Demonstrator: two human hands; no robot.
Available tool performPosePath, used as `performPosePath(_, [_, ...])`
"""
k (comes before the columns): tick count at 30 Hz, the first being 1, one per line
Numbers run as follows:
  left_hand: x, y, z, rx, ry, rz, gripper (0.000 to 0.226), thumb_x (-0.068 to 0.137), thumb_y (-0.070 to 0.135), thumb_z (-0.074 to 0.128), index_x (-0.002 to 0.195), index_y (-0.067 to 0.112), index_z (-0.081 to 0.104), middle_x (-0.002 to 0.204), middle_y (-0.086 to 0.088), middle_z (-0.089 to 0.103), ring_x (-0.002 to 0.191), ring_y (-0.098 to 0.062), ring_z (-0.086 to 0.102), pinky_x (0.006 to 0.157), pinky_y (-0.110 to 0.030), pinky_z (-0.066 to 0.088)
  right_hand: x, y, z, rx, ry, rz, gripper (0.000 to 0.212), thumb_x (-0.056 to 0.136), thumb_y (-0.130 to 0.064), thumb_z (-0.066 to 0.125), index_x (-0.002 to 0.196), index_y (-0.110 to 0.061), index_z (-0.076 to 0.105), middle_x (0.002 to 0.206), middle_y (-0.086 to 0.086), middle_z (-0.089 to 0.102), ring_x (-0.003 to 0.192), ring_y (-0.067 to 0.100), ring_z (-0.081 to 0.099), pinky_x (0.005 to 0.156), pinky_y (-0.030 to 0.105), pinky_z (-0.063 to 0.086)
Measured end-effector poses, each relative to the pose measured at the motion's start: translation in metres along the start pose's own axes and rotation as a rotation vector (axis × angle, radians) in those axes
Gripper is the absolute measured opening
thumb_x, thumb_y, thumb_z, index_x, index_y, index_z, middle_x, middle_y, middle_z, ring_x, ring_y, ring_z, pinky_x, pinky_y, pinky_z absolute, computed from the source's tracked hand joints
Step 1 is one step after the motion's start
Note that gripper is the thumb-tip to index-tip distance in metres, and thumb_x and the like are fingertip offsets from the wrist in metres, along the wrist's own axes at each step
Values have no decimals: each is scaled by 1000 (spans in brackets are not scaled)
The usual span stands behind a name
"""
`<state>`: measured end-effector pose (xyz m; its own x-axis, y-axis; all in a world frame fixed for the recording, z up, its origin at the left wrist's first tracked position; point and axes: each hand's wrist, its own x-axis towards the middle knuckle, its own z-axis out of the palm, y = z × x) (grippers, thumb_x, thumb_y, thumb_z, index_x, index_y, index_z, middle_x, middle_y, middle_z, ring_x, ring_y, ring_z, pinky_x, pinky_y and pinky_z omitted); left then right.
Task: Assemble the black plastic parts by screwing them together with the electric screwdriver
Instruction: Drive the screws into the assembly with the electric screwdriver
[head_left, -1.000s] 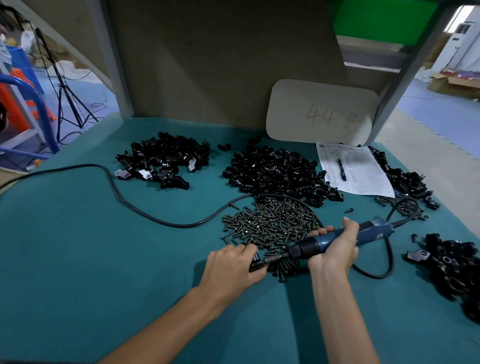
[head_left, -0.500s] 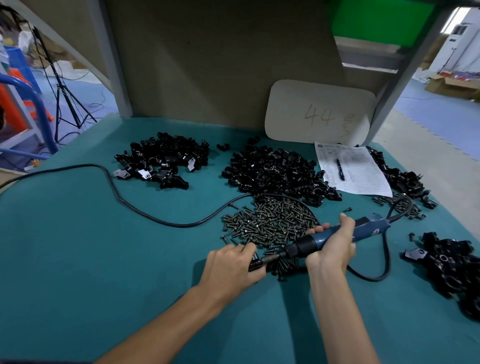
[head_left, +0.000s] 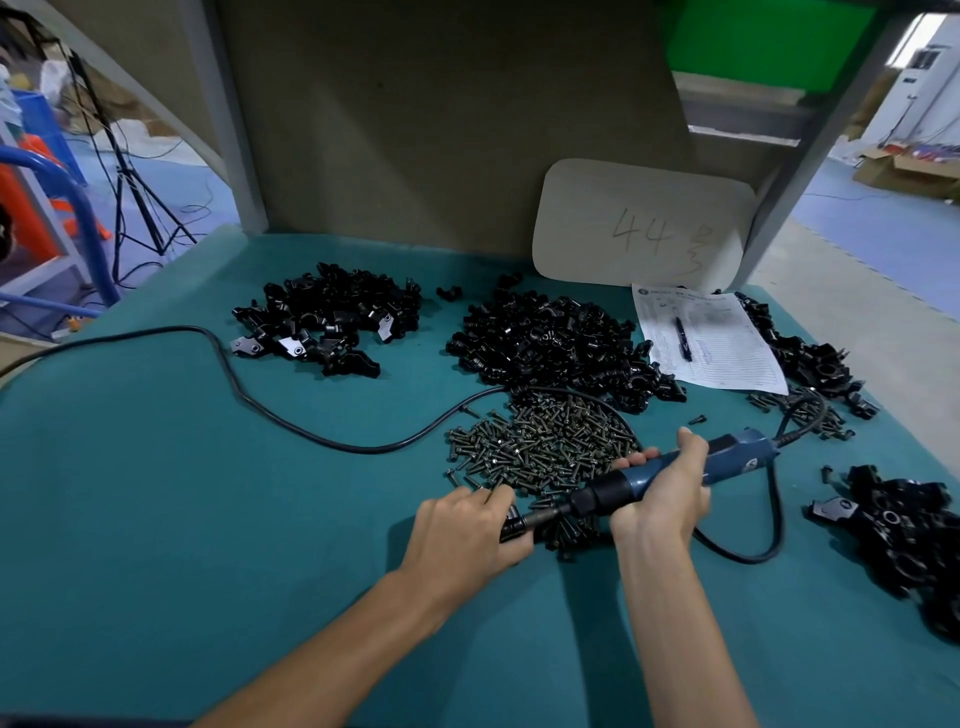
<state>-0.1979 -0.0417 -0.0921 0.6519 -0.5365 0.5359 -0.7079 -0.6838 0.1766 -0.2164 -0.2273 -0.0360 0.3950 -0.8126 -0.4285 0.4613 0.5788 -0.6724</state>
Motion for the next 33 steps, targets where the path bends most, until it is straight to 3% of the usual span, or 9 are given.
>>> performPosePath(16, [0, 1, -3, -22, -56, -32, 32, 82, 51, 47, 72, 21, 52, 55, 10, 53, 49, -13, 50, 39, -24, 39, -1, -2, 2, -25, 5, 4, 29, 87, -25, 73, 106, -17, 52, 66, 1, 53, 50, 14, 51, 51, 27, 47])
performPosePath(23, [-2, 2, -5, -174, 25, -59, 36, 80, 54, 59, 70, 29, 35, 51, 15, 40, 43, -9, 40, 38, -21, 40, 6, -32, 4, 15, -118, -16, 57, 81, -46, 85, 118, -19, 50, 67, -2, 59, 53, 13, 57, 57, 28, 54])
performPosePath(25, [-2, 3, -6, -180, 55, -63, 38, 80, 54, 60, 71, 29, 33, 53, 17, 33, 46, -8, 33, 39, -19, 36, 21, -58, 4, -152, -149, -51, 55, 83, -38, 85, 118, -19, 48, 78, 1, 64, 56, 14, 63, 63, 31, 60])
performPosePath(28, [0, 5, -2, -152, 46, -14, 39, 82, 55, 59, 72, 28, 33, 56, 16, 31, 50, -8, 31, 40, -20, 30, 43, -82, -8, -632, -205, -74, 40, 90, -22, 78, 117, -15, 49, 102, 8, 63, 70, 23, 69, 68, 38, 64])
performPosePath(31, [0, 4, 2, -91, 4, 39, 38, 85, 57, 54, 73, 26, 36, 56, 14, 44, 50, -9, 39, 41, -21, 31, 55, -78, -29, -1122, -201, -257, 23, 93, -31, 73, 102, -19, 56, 97, 12, 62, 76, 29, 63, 74, 47, 59])
performPosePath(33, [-1, 4, 2, -60, -2, 77, 39, 85, 57, 56, 71, 22, 46, 57, 12, 51, 51, -11, 48, 39, -22, 36, 57, -69, -38, -1338, -160, -395, 30, 91, -41, 72, 102, -17, 56, 93, 11, 64, 77, 28, 59, 78, 50, 52])
